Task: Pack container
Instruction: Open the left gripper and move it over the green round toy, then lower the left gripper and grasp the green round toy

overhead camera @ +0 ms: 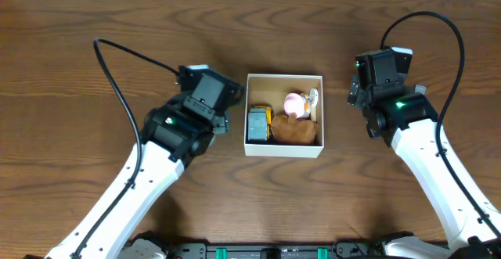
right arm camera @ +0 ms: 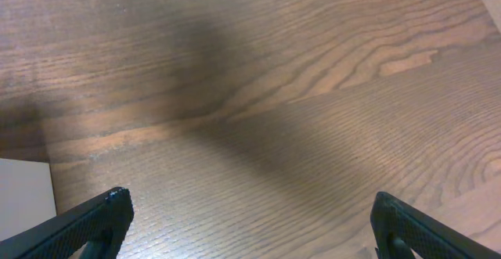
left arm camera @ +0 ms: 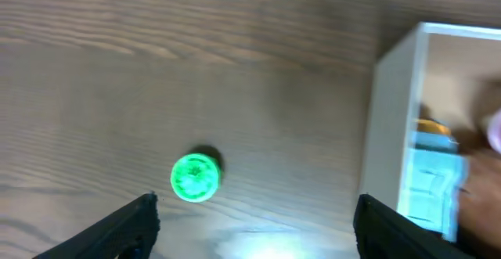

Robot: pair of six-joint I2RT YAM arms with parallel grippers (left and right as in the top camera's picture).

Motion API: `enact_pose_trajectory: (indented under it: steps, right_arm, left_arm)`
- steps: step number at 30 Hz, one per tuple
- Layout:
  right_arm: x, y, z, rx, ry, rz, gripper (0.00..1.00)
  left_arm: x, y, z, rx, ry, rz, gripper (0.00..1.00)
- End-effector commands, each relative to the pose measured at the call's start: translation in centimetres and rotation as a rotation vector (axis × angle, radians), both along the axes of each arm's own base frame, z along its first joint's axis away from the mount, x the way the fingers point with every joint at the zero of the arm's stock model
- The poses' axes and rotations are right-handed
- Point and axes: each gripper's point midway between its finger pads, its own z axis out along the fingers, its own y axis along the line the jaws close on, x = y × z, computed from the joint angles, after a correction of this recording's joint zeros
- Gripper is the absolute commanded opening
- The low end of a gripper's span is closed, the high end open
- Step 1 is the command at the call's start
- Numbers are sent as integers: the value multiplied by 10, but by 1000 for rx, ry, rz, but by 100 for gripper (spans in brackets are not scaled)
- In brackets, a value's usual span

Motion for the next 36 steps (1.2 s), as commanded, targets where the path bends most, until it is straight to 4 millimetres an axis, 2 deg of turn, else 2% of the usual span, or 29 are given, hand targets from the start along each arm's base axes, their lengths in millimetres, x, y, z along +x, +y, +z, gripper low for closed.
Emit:
enact_pose_trajectory:
  steps: [1,5,12,14,19,23,28,36]
  right_arm:
    - [1,-3,6,-2,-18,-13,99]
    - [1,-3,6,-2,-18,-13,99]
    - [1,-3,6,-2,-18,-13,99]
    - [1,-3,6,-2,-18,-13,99]
    - [1,-3,6,-2,-18,-13,99]
    - [1,-3,6,-2,-18,-13,99]
    - [1,-3,6,-2,-18,-13,99]
    - [1,-3,6,-2,-18,-13,99]
  left_arm:
    - [-1,21,-23,58,62,61,82]
    - [-6,42,-51,56,137,170,86]
    - [-18,61,-98,-16,286,255,89]
    - [-18,61,-108,-52,311,254,93]
    - [-16,53,-133,-165,356,216,93]
    - [-19,62,-147,-170,365,247,93]
    - [-25,72,-159,-175,369,279,98]
    - [-22,62,-177,-238,335,234,99]
